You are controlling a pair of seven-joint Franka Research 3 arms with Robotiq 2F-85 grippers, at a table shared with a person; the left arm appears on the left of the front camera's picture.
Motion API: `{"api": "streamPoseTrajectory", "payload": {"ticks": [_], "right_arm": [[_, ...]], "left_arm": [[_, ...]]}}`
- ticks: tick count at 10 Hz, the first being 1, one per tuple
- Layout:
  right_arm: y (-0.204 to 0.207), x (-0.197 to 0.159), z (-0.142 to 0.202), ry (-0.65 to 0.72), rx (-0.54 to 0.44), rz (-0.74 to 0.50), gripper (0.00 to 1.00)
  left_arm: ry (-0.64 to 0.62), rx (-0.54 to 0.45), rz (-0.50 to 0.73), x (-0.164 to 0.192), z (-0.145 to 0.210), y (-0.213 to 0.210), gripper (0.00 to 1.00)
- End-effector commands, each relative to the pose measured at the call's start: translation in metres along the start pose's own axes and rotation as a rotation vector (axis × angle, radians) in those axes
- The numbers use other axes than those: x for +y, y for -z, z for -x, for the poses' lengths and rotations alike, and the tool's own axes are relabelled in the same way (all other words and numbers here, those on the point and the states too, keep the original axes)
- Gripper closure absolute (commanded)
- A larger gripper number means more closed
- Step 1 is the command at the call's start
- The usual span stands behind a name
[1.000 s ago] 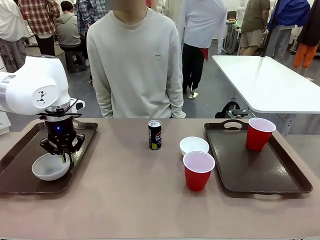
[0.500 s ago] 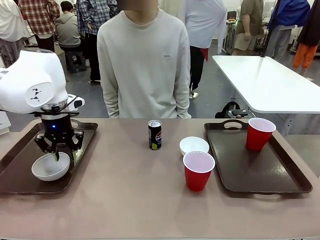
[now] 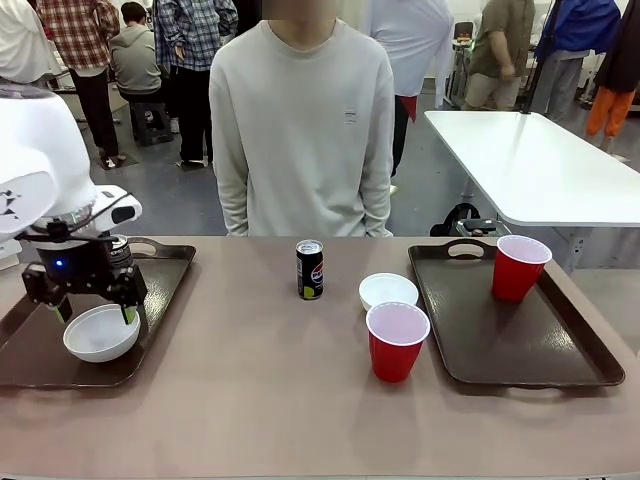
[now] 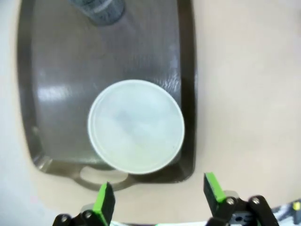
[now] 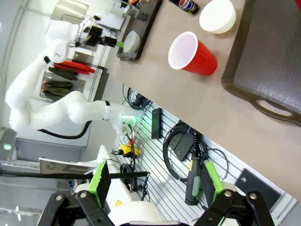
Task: Prepare tableware on both trays.
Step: Pick up a Picnic Bowl from the table and place it on a Handle tray.
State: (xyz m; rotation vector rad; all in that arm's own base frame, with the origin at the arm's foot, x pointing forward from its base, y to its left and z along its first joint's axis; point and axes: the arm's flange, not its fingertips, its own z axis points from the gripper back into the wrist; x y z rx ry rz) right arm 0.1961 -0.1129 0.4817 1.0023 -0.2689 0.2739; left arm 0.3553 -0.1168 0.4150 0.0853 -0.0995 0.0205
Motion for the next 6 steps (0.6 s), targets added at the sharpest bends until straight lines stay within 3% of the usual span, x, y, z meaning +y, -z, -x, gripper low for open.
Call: {"api": "streamPoseTrajectory", "payload": {"ticks": [1,2,6], "right_arm": [[0.002,-0.002,0.003,0.013,0.012,0.015,0.0],[0.002,-0.002,0.003,0.013,0.012,0.015,0.0],[0.002,-0.002,0.003,0.013,0.012,0.015,0.0]], "left_arm": [[0.036,-0.054,0.006,0.014,0.043,-0.002,0.0],[0.0,0.0,0.0,0.0,0.0,0.0,0.0],[0.015,-0.009,-0.001,0.0,0.001,-0.007,0.02]]}}
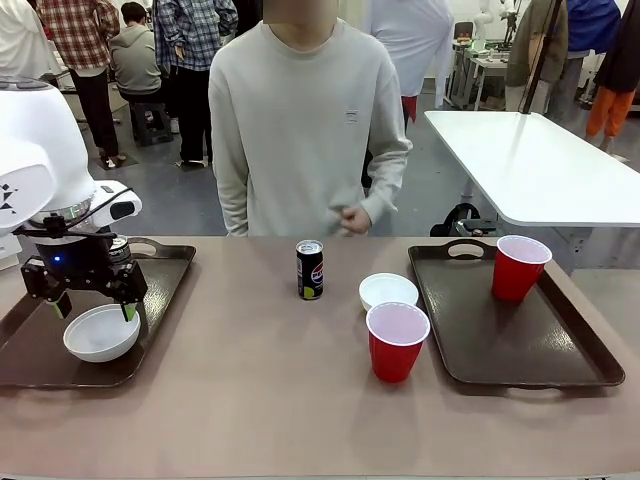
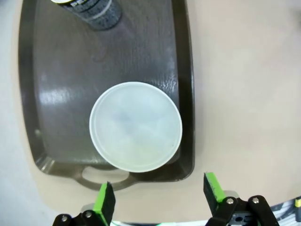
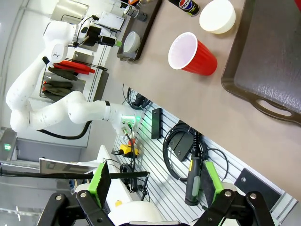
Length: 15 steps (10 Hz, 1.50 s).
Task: Prepare tableware on both trays.
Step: Pick up a Picnic Bowl from the table and place it on a Handle tray.
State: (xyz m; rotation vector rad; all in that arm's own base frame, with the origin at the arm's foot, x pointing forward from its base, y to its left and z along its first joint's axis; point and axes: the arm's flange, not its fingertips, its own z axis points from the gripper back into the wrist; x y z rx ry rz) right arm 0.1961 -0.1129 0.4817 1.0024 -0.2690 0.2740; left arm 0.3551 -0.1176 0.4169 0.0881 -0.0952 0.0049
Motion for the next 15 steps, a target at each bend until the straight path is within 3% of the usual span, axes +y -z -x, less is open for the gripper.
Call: {"api": "streamPoseTrajectory", "payload": {"ticks": [1,2,4,5,8,10,12,14,15], "right_arm": [[0.002,-0.002,0.003,0.013,0.012,0.015,0.0],[0.0,0.0,0.0,0.0,0.0,0.0,0.0],[-0.026,0.028,0.029,0.05,-0.033,0.113,0.0],[-0.029,0.055,0.028,0.076,-0.025,0.211,0.0],[-0.013,0.182,-0.005,0.027,0.05,0.522,0.0],[0.026,0.221,-0.036,0.05,0.138,0.652,0.0],[0.076,0.231,-0.067,0.073,0.202,0.76,0.0],[0.109,0.222,-0.09,0.06,0.21,0.767,0.0],[0.114,0.215,-0.081,0.0,0.173,0.701,0.0]], "left_arm": [[0.159,0.011,0.236,0.022,-0.007,-0.015,0.0],[0.249,0.027,0.382,0.05,-0.016,-0.011,0.0],[0.321,0.104,0.656,0.086,-0.038,0.004,0.0],[0.351,0.076,0.705,0.089,-0.045,0.009,0.0],[0.431,-0.064,0.943,0.108,-0.052,0.045,0.0],[0.413,-0.07,0.904,0.111,-0.043,0.05,0.0],[0.422,-0.07,0.916,0.105,-0.044,0.044,0.0],[0.422,-0.07,0.916,0.105,-0.044,0.044,0.0],[0.422,-0.07,0.916,0.105,-0.044,0.044,0.0]]}}
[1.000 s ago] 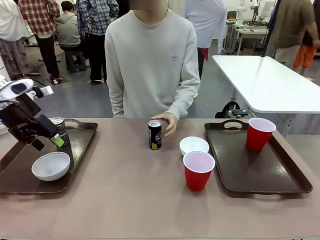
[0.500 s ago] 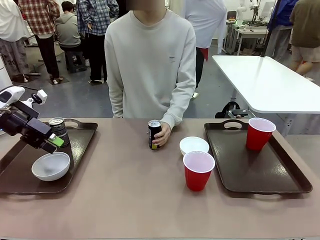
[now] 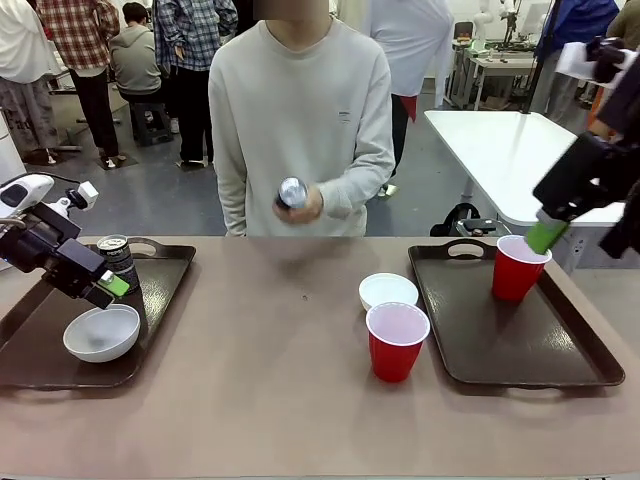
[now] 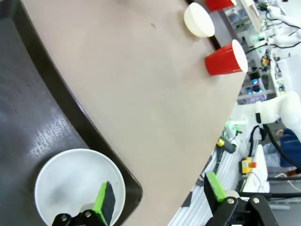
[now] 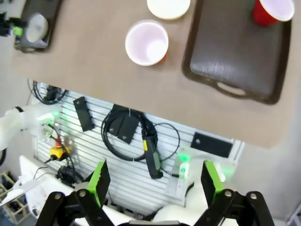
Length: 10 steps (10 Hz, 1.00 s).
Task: Prepare tableware on both trays.
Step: Pick up a Picnic Bowl from the table and place it on a Handle tray.
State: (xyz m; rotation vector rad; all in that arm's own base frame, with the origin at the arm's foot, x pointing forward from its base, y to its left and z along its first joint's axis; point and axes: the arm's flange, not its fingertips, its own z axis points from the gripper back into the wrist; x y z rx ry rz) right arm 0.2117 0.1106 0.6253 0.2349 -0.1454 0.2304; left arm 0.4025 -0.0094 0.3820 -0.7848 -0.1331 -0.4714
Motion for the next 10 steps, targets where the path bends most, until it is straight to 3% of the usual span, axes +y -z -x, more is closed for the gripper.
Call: {"api": "streamPoseTrajectory", "payload": {"ticks": [1,2,4,5,7,8,10], "right_arm": [[-0.008,0.001,0.011,0.019,0.01,0.013,0.0],[-0.008,0.001,0.011,0.019,0.01,0.013,0.0],[-0.008,0.001,0.011,0.019,0.01,0.013,0.0],[-0.008,0.001,0.011,0.019,0.01,0.013,0.0],[-0.007,-0.001,0.01,-0.004,-0.001,0.002,0.0],[-0.011,0.01,-0.014,0.034,0.008,0.042,0.0],[-0.012,0.028,-0.053,0.113,0.011,0.127,0.0]], "left_arm": [[-0.008,-0.015,0.02,-0.003,-0.001,-0.004,0.0],[0.0,0.0,0.0,0.0,0.0,0.0,0.0],[0.025,-0.078,0.157,0.018,0.037,-0.022,0.0],[-0.022,-0.106,0.272,0.027,0.059,-0.033,0.0],[-0.145,-0.138,0.333,0.02,0.102,-0.051,0.0],[-0.157,-0.202,0.394,0.012,0.119,-0.049,0.0],[-0.195,-0.291,0.439,-0.017,0.118,-0.027,0.0]]}}
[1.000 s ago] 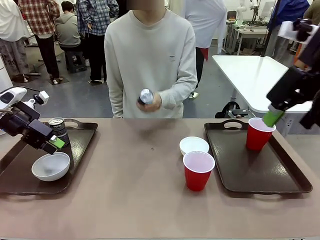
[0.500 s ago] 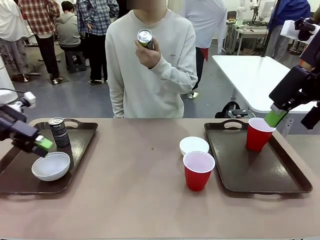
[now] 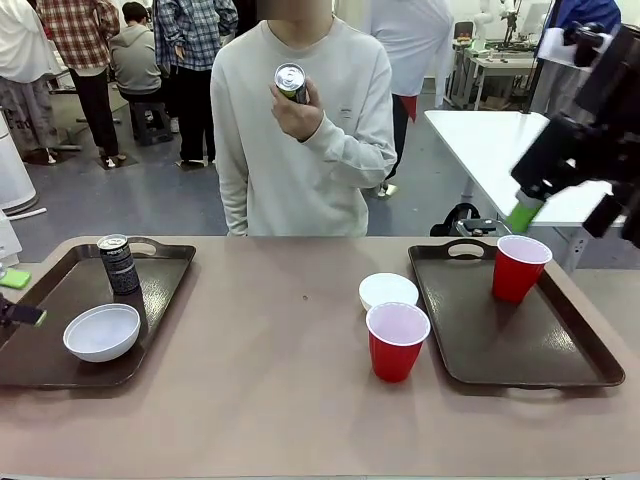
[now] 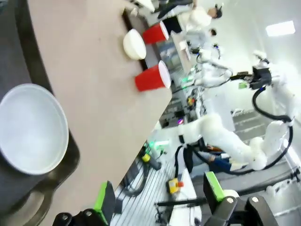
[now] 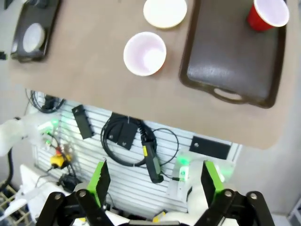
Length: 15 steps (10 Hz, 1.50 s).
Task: Prepare tableware on both trays.
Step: Pick up a Picnic Bowl from the table and place it on a Handle tray.
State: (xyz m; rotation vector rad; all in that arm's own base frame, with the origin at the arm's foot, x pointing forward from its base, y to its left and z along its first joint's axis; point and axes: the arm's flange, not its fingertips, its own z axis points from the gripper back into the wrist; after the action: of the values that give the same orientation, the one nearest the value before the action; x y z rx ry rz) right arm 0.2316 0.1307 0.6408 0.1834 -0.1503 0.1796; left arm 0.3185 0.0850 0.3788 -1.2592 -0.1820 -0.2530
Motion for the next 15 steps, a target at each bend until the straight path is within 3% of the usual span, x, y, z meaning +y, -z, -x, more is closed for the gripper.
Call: {"api": "streamPoseTrajectory", "payload": {"ticks": [1,2,6,7,10,11,15], "right_arm": [[-0.001,0.019,-0.044,0.09,0.028,0.091,0.0],[0.006,0.024,-0.064,0.111,0.041,0.118,0.0],[0.054,0.028,-0.1,0.108,-0.019,0.132,0.0],[0.057,0.026,-0.081,0.073,-0.014,0.117,0.0],[0.05,0.007,0.062,-0.047,0.048,0.05,0.0],[0.057,-0.001,0.071,-0.043,0.057,0.027,0.0],[0.08,0.006,0.048,-0.069,0.126,0.028,0.0]], "left_arm": [[-0.015,-0.085,0.004,-0.031,0.016,0.064,0.0],[0.0,0.0,0.0,0.0,0.0,0.0,0.0],[0.0,0.0,0.0,0.0,0.0,0.0,0.0],[0.0,0.0,0.0,0.0,0.0,0.0,0.0],[0.0,0.0,0.0,0.0,0.0,0.0,0.0],[0.0,0.0,0.0,0.0,0.0,0.0,0.0],[0.0,0.0,0.0,0.0,0.0,0.0,0.0]]}}
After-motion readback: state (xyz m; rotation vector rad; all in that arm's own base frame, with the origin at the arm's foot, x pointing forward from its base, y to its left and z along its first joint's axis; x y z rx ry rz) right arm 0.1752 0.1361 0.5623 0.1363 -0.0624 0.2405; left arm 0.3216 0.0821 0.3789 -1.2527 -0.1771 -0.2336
